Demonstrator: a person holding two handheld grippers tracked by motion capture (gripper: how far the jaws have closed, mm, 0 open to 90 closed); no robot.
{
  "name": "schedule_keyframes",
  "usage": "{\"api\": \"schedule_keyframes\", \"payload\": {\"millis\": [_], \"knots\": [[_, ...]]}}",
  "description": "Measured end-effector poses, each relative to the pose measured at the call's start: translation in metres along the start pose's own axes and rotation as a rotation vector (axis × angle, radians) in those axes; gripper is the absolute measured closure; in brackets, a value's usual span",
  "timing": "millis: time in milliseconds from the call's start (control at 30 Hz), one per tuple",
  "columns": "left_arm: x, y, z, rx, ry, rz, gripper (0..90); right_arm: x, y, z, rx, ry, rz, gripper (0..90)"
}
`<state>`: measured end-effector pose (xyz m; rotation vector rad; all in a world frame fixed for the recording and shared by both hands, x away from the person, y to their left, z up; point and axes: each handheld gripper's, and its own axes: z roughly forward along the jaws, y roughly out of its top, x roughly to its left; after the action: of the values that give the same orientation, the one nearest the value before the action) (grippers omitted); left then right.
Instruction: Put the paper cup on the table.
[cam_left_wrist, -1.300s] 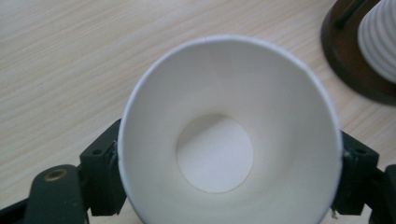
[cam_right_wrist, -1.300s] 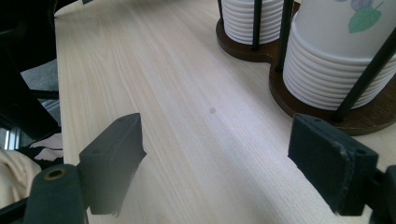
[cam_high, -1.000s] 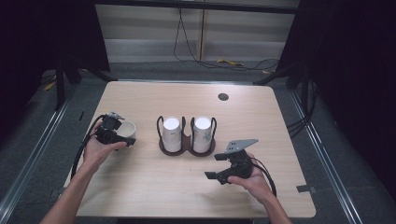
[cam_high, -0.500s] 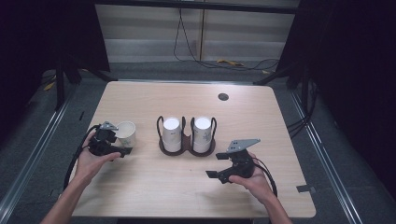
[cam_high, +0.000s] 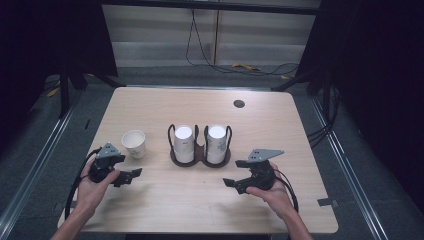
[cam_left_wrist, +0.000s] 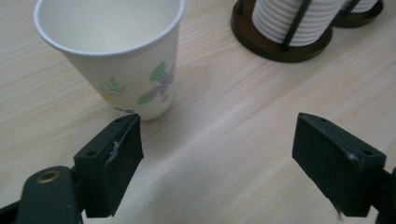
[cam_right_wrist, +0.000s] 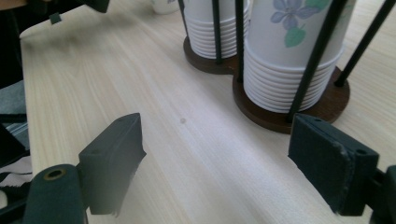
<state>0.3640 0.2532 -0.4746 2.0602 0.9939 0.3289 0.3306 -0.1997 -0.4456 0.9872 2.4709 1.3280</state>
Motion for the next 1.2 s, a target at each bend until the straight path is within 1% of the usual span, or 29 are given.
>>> {"api": "schedule_keyframes", "payload": {"millis": [33,67,100,133,167,200,233,267,467,500,533,567,600,667,733,767,800,833,867,900,933,967,1000,1033,1067,1100,1133,1167,1200], "knots": [[-0.003,-0.002,0.000,-0.009,-0.009,-0.006,16.0,0.000,0.000,-0.001,-0.003,-0.004,0.007,17.7],[-0.011,-0.006,-0.003,-0.025,-0.012,0.002,16.0,0.001,-0.001,-0.001,0.002,-0.002,0.019,17.4],[-0.015,-0.007,-0.004,-0.025,-0.016,0.006,16.0,0.001,-0.002,-0.001,0.003,-0.002,0.022,17.6],[-0.017,-0.008,-0.004,-0.022,-0.026,0.008,16.1,0.003,-0.003,-0.002,0.011,-0.006,0.020,18.0],[-0.017,-0.008,-0.004,-0.022,-0.026,0.008,16.0,0.003,-0.003,-0.002,0.011,-0.006,0.020,18.0],[-0.020,-0.008,-0.003,-0.030,-0.036,0.006,16.1,0.005,-0.005,-0.004,0.009,-0.020,0.019,18.1],[-0.026,-0.008,-0.001,-0.033,-0.057,0.016,16.1,0.005,-0.006,-0.007,0.003,-0.025,0.023,18.1],[-0.028,-0.008,0.000,-0.034,-0.067,0.015,16.4,0.005,-0.006,-0.009,-0.006,-0.036,0.025,18.2],[-0.037,-0.004,0.011,-0.033,-0.084,0.021,16.5,0.005,-0.009,-0.017,-0.029,-0.073,0.046,18.5],[-0.040,-0.004,0.013,-0.034,-0.094,0.014,16.5,0.005,-0.010,-0.018,-0.036,-0.079,0.050,18.7],[-0.043,-0.003,0.015,-0.034,-0.105,0.019,16.5,0.005,-0.011,-0.018,-0.042,-0.082,0.051,18.7],[-0.046,-0.002,0.017,-0.033,-0.103,0.030,16.6,0.006,-0.011,-0.018,-0.041,-0.087,0.055,18.7],[-0.050,-0.001,0.019,-0.034,-0.105,0.035,16.6,0.007,-0.012,-0.019,-0.036,-0.100,0.054,18.7],[-0.057,0.002,0.023,-0.036,-0.126,0.039,16.6,0.008,-0.013,-0.018,-0.038,-0.100,0.056,18.7],[-0.064,0.003,0.029,-0.025,-0.146,0.055,16.5,0.009,-0.015,-0.017,-0.035,-0.112,0.060,18.5],[-0.069,0.004,0.032,-0.010,-0.165,0.057,16.5,0.010,-0.017,-0.015,-0.033,-0.114,0.067,18.3],[-0.071,0.002,0.033,-0.023,-0.173,0.046,16.5,0.010,-0.019,-0.013,-0.034,-0.115,0.074,18.3],[-0.071,0.002,0.033,-0.023,-0.173,0.046,16.6,0.010,-0.019,-0.013,-0.034,-0.115,0.074,18.3],[-0.077,-0.001,0.033,-0.025,-0.174,0.064,16.6,0.010,-0.023,-0.010,-0.030,-0.122,0.085,18.3],[-0.080,-0.001,0.032,-0.023,-0.180,0.084,16.5,0.010,-0.025,-0.008,-0.033,-0.125,0.093,18.3],[-0.080,-0.001,0.032,-0.023,-0.180,0.084,16.5,0.010,-0.025,-0.008,-0.033,-0.125,0.093,18.3],[-0.082,-0.002,0.032,-0.031,-0.183,0.077,16.5,0.010,-0.027,-0.007,-0.028,-0.133,0.094,18.4],[-0.086,-0.001,0.034,-0.019,-0.207,0.091,16.5,0.010,-0.030,-0.005,-0.018,-0.156,0.103,18.3],[-0.086,-0.001,0.034,-0.019,-0.207,0.091,16.6,0.010,-0.031,-0.004,-0.019,-0.164,0.111,18.3],[-0.089,0.000,0.034,-0.034,-0.209,0.100,16.6,0.009,-0.033,-0.003,-0.016,-0.177,0.117,18.2],[-0.090,0.001,0.035,-0.036,-0.216,0.089,16.5,0.009,-0.035,-0.001,-0.007,-0.185,0.126,18.2],[-0.091,0.003,0.035,-0.027,-0.217,0.092,16.5,0.009,-0.036,0.000,0.003,-0.192,0.128,18.5],[-0.091,0.003,0.035,-0.027,-0.217,0.092,16.5,0.008,-0.038,0.003,0.029,-0.237,0.131,19.1],[-0.091,0.004,0.036,-0.029,-0.212,0.092,16.5,0.008,-0.038,0.003,0.029,-0.237,0.131,19.1]]}}
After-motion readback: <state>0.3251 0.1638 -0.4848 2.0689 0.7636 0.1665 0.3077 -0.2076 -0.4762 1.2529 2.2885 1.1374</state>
